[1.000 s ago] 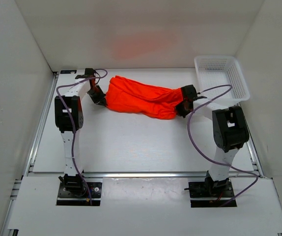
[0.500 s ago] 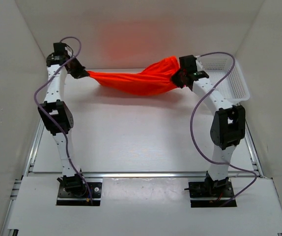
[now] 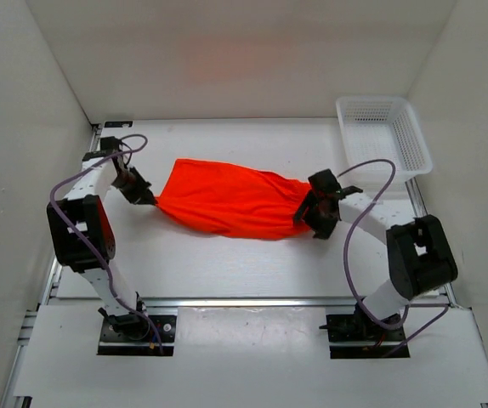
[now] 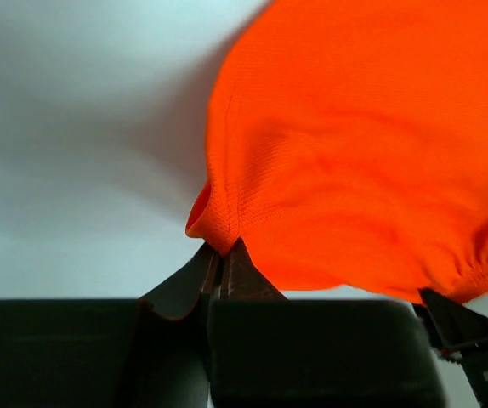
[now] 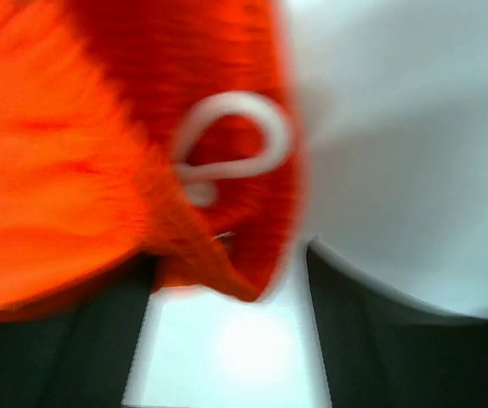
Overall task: Fold and stack the shorts
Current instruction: Fold the shorts
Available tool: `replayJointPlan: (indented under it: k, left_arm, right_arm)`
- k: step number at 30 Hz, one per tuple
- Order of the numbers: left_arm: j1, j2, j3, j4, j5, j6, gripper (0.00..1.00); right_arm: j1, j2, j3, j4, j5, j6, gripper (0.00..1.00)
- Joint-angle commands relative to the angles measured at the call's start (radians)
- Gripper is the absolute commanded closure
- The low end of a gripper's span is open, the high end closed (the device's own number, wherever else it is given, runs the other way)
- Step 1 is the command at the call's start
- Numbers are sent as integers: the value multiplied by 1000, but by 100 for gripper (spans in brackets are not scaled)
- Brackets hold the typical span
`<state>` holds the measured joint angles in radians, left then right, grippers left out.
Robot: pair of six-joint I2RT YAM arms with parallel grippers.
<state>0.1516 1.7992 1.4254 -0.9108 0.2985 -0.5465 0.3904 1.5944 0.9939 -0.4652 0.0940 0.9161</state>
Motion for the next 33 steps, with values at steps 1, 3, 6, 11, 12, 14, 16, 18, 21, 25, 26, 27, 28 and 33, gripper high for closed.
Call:
replayJointPlan:
  k: [1,3,6,11,12,14,16,18,21,25,26,27,28,33]
  left_arm:
    - [12,-112,-107,53,-94,45,90]
    - [22,-121,-158,53,-84,60,61]
    - [22,-155,-178,44,-84,69,0]
    - [22,-202,-120,9,-104,69,0]
    - [22,-202,-103,9,-119,69,0]
    - [22,-213,-59,-17,-128,69,0]
    - [22,-213,-37,-26,-128,69,0]
    - [11,-213,-28,-26,-128,69,0]
    - [-9,-213,-28,-26,-119,69,0]
    - [-9,-213,-49,-26,-119,88,0]
    - [-9,-213,-59,-26,-119,88,0]
    - [-9,-213,-59,-26,-119,88,0]
    - [-9,-213,-59,-26,-119,97,0]
    - [-9,-213,-59,-36,-119,106,0]
  right_arm:
    - [22,-160,-101,-29,-5,1,19]
    - [36,-241,-133,-96,19,10,11]
    - [56,-333,-144,-179,75,0,8]
    - [76,-412,-98,-219,153,-57,18]
    - [76,-398,-57,-219,162,-98,23]
    - [76,-360,-8,-219,162,-152,33]
    - [76,-266,77,-219,162,-216,46]
    - [76,-158,159,-219,162,-255,48]
    - [67,-33,225,-219,196,-278,33]
    - [48,91,327,-210,228,-333,30]
    - [48,146,345,-210,228,-333,30]
    - [39,169,362,-210,228,-345,30]
    - [39,191,385,-210,228,-345,30]
    - [39,191,373,-210,257,-296,87]
